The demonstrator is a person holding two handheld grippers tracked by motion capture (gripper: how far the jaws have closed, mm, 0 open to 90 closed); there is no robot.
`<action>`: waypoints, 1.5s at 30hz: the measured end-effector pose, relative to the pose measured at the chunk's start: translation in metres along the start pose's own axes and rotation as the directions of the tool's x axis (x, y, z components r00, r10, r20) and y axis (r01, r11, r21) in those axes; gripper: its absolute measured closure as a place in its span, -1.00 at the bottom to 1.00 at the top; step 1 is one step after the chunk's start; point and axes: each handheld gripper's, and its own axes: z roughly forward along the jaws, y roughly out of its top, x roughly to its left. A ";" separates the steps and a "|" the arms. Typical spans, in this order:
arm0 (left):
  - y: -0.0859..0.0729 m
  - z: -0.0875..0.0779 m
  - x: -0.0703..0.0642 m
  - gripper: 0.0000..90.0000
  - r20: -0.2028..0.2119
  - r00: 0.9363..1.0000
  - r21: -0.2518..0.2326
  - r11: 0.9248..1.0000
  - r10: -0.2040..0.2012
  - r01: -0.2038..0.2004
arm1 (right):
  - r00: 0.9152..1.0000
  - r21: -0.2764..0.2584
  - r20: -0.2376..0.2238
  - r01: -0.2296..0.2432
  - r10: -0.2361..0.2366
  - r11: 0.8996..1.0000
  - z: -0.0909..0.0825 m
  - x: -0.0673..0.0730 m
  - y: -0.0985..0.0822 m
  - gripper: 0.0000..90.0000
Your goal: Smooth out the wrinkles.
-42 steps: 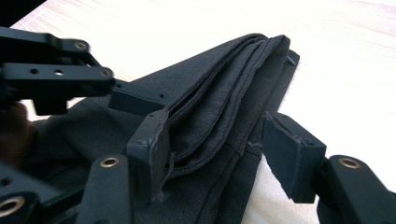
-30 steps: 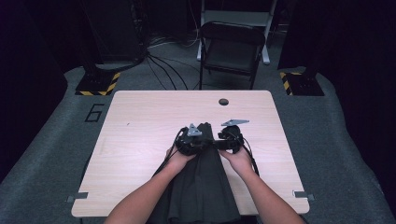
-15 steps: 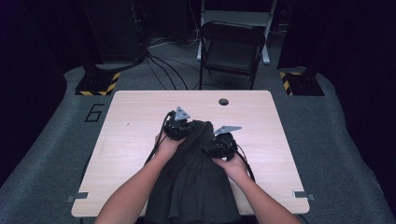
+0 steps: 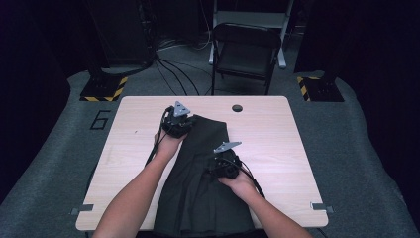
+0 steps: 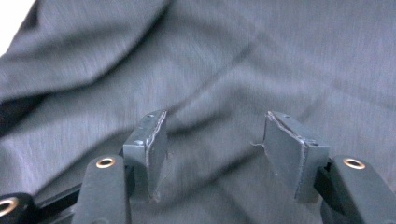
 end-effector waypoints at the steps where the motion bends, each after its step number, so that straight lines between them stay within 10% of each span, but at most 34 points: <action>1: 0.001 -0.001 0.001 0.87 -0.003 1.000 -0.001 1.000 0.002 -0.002 | 1.000 0.016 -0.001 -0.003 0.003 1.000 0.001 -0.001 -0.002 -0.12; 13: 0.018 -0.010 0.012 0.87 -0.009 1.000 -0.050 0.999 0.008 -0.009 | 1.000 0.057 0.017 -0.019 0.018 0.998 0.009 -0.005 -0.015 -0.10; 45: -0.011 -0.074 -0.012 0.88 0.118 0.990 -0.176 0.983 0.082 -0.061 | 0.996 0.011 0.068 -0.054 0.053 0.998 -0.001 -0.011 -0.032 0.08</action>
